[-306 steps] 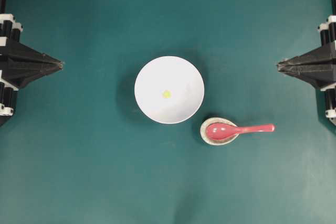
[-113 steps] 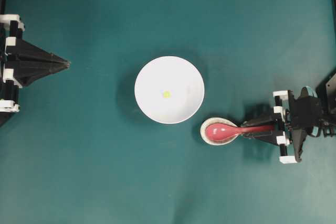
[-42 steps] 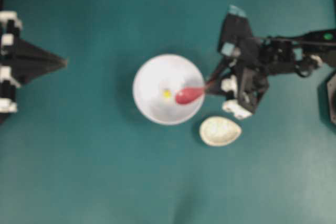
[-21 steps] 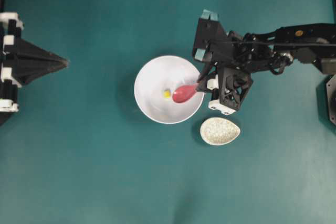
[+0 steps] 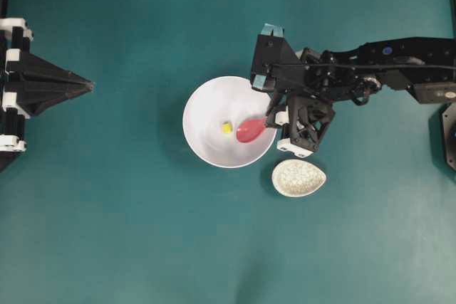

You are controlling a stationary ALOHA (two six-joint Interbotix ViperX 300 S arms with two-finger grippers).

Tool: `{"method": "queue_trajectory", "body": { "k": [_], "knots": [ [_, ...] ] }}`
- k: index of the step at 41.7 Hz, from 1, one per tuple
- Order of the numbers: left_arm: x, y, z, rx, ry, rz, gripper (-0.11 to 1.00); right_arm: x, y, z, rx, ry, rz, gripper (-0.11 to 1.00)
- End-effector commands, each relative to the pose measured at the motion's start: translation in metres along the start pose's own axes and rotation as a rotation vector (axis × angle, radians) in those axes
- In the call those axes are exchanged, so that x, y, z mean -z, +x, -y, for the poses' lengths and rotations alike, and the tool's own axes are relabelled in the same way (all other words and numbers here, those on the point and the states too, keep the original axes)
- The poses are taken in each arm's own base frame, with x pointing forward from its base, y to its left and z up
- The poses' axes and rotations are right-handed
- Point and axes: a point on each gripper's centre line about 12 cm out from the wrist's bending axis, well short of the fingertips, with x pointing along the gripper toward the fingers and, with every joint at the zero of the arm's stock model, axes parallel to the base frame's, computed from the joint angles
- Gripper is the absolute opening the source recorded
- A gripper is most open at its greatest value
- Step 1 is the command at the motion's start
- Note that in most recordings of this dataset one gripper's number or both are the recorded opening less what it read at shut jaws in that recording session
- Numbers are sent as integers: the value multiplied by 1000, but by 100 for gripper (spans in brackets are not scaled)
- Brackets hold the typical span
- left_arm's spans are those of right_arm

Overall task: Scoop the yellow hexagonal prism block from the bowl with a spoon using the right arm.
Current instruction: 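Lower the spoon into the bowl and push it under the yellow block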

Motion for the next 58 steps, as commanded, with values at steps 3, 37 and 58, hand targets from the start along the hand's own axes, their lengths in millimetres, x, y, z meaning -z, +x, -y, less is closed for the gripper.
{"method": "queue_trajectory", "body": {
  "k": [3, 37, 58],
  "knots": [
    [-8, 2, 0, -2, 3, 20, 0, -14, -5, -2, 0, -7, 53, 24],
    [-9, 1, 0, -2, 3, 23, 0, -36, 6, 5, 23, -2, 193, 24],
    [-9, 1, -1, -2, 3, 24, 0, -46, 4, 5, 27, 2, 276, 24]
  ]
}}
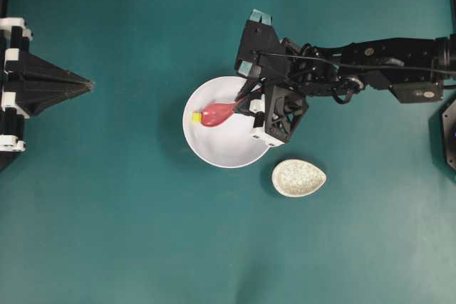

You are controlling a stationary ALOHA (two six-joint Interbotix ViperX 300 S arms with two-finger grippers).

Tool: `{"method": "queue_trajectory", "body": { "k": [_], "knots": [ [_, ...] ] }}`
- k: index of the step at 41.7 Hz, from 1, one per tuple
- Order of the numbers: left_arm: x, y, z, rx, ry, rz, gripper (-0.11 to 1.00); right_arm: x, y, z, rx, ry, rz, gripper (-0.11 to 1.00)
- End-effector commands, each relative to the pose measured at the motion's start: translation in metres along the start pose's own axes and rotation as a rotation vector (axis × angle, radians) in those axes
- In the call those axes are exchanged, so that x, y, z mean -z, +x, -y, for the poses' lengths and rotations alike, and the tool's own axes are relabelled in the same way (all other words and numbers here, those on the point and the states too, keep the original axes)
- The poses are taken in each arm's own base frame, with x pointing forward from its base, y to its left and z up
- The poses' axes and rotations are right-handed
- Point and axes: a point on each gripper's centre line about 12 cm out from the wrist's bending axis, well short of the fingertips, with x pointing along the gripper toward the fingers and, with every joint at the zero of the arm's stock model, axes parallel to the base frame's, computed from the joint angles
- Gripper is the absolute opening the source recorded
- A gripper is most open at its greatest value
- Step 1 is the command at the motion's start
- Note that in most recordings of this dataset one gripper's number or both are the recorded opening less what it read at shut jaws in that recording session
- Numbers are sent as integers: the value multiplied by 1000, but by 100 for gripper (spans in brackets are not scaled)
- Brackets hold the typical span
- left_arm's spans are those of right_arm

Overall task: Scoop the yellow hexagonal prism block from the bowl with a spoon using the right arm.
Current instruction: 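Lower the spoon into the bowl and push it under the yellow block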

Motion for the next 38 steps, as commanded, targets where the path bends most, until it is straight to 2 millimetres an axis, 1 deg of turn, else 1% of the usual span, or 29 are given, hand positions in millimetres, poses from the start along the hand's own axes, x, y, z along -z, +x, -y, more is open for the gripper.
{"method": "queue_trajectory", "body": {
  "k": [1, 18, 31, 33, 38],
  "knots": [
    [-8, 2, 0, -2, 6, 20, 0, -15, -7, -2, -6, 3, 59, 24],
    [-9, 2, 0, -2, 6, 21, 0, -17, -8, -3, -15, 92, 82, 24],
    [-8, 2, 0, -2, 6, 20, 0, -21, -8, -11, -28, 96, 123, 24],
    [-8, 2, 0, -2, 6, 20, 0, -21, -8, -11, -29, 98, 126, 22],
    [-7, 2, 0, -2, 5, 11, 0, -20, -8, -13, -33, 107, 127, 22]
  ]
}}
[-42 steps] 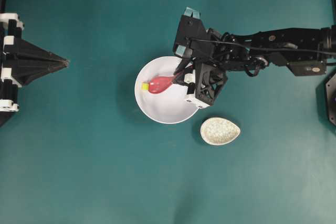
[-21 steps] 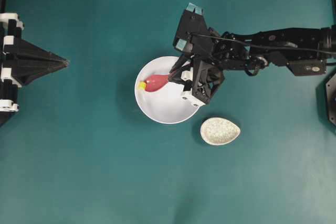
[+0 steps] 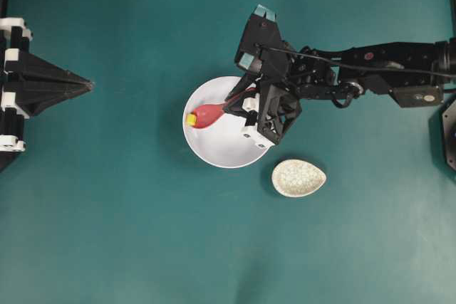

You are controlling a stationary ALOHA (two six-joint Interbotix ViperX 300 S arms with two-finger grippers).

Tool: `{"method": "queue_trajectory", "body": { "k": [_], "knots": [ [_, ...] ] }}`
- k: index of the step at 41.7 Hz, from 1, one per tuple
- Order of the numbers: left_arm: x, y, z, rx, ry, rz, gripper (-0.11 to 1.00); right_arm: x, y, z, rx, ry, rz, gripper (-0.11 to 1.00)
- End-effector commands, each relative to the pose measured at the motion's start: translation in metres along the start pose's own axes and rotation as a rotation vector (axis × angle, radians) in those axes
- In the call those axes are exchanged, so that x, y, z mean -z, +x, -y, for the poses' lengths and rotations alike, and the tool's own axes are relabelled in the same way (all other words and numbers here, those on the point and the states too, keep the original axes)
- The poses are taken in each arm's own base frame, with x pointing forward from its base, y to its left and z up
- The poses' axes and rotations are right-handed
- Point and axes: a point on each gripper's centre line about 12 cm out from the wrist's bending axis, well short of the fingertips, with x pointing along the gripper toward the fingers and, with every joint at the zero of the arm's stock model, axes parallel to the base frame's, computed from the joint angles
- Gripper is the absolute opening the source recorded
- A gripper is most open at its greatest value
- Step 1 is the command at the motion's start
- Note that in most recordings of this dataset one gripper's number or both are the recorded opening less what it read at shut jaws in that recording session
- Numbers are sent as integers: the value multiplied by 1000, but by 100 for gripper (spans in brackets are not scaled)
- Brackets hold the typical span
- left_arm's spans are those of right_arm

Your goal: Scoop the yellow hexagonal prism block from the bowl with a spoon using the right arm.

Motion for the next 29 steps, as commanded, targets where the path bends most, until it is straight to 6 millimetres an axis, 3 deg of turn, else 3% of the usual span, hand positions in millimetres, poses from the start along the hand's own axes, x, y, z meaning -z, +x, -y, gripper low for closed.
{"method": "queue_trajectory", "body": {
  "k": [1, 29],
  "knots": [
    [-7, 2, -1, -2, 3, 12, 0, -12, -7, -5, -14, 6, 45, 22],
    [-7, 2, 0, -2, 3, 11, 0, -1, -41, 1, -20, 95, 193, 22]
  ]
}}
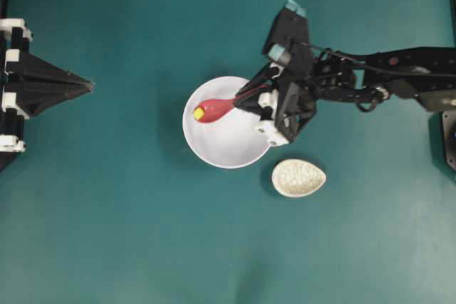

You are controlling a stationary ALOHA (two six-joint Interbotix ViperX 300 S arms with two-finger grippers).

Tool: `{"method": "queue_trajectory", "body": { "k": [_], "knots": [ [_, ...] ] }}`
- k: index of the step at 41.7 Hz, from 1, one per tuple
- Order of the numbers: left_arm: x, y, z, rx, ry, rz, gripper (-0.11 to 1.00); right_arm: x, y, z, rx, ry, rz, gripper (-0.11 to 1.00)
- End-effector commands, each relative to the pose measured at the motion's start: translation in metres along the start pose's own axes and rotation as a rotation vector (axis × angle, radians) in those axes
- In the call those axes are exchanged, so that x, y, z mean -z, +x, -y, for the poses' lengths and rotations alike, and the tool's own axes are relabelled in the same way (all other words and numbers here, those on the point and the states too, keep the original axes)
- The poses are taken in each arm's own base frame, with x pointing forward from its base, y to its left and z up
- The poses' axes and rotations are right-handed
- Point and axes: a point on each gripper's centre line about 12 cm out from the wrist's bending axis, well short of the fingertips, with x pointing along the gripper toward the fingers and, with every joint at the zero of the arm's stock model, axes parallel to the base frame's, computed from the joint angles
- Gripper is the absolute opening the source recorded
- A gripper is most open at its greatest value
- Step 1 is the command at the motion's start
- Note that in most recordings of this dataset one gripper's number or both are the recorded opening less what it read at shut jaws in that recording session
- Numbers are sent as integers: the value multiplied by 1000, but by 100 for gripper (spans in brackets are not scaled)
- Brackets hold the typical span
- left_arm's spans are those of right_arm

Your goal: Scoop the yellow hexagonal prism block from the bowl with a spoon using the right arm.

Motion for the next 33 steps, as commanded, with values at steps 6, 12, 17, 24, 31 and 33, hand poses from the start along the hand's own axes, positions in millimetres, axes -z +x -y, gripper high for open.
{"method": "queue_trajectory", "body": {
  "k": [6, 12, 17, 24, 31, 33],
  "knots": [
    [-8, 2, 0, -2, 3, 20, 0, -12, -25, -4, -31, 39, 121, 22],
    [-9, 2, -1, -2, 3, 21, 0, -11, -36, -3, -41, 74, 163, 22],
    [-9, 2, -1, -2, 3, 21, 0, -9, -44, -2, -51, 94, 193, 22],
    [-9, 2, -1, -2, 3, 21, 0, -9, -54, -4, -71, 112, 244, 22],
    [-9, 2, -1, -2, 3, 21, 0, -12, -63, -7, -96, 156, 289, 20],
    [-9, 2, -1, -2, 1, 21, 0, -12, -65, -7, -102, 169, 298, 19]
  ]
}}
